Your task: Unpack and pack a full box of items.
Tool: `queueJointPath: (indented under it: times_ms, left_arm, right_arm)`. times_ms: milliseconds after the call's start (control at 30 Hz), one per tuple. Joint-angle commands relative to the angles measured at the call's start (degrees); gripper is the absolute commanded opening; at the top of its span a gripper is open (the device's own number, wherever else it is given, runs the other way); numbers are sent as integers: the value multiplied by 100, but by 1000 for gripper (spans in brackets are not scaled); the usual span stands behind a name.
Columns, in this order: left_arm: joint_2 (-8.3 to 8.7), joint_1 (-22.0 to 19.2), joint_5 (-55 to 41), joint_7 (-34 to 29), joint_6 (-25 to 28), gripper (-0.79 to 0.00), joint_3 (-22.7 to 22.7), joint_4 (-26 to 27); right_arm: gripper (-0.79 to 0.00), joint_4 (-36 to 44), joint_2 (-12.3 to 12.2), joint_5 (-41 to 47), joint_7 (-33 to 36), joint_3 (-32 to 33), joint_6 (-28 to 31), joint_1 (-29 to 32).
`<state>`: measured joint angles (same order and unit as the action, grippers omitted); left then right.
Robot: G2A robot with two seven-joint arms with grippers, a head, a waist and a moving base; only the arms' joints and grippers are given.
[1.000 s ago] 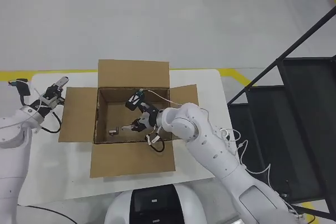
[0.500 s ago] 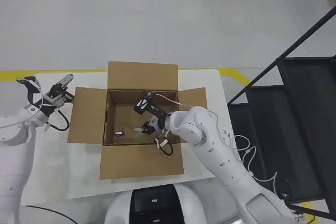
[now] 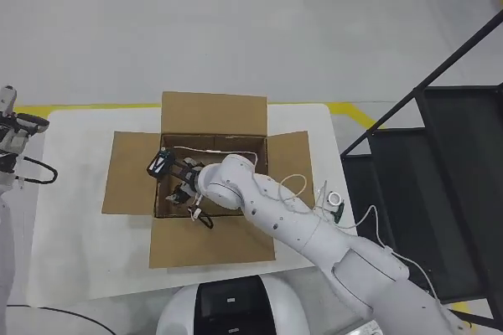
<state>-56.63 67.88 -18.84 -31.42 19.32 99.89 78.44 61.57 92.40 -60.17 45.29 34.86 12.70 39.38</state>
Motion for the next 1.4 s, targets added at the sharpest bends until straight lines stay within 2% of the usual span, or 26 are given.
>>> queueJointPath:
  times_ms: [0,300,533,667,767,800,833,867,900,933,1033,1367]
  left_arm:
    - [-1,-3,3,-4,-5,0,-9,-8]
    - [-1,-3,3,-4,-5,0,-9,-8]
    - [-1,-3,3,-4,-5,0,-9,-8]
    - [-1,-3,3,-4,-5,0,-9,-8]
    - [-1,-3,3,-4,-5,0,-9,-8]
    - [-1,-3,3,-4,-5,0,-9,-8]
    - [-1,-3,3,-4,-5,0,-9,-8]
    - [-1,-3,3,-4,-5,0,-9,-8]
    - [-1,-3,3,-4,-5,0,-9,-8]
    - [-1,-3,3,-4,-5,0,-9,-8]
    - [-1,-3,3,-4,-5,0,-9,-8]
    - [-1,-3,3,-4,-5,0,-9,-8]
  right_arm:
    - [0,-334,100,71,-8,-130,134,-171]
    - [0,-1619,565,72,-419,-661,842,-752]
    - [0,-2482,871,-14,-773,-904,1124,-967]
    - [-40,-2865,1016,11,-1048,-959,1299,-1032]
    - [-99,-3101,1104,9,-1302,-986,1447,-1059]
    - [-142,-3187,1126,7,-1402,-987,1493,-1066]
    - [-142,-3250,1144,-38,-1508,-1004,1555,-1079]
    - [-105,-3285,1156,-20,-1714,-982,1619,-1088]
    - [-31,-3342,1156,32,-1954,-932,1680,-1096]
    - [0,-3388,1149,11,-2148,-904,1714,-1129]
    - [0,-3534,1111,-19,-2572,-821,1820,-1150]
    - [0,-3600,1015,-254,-2936,-735,2112,-1104]
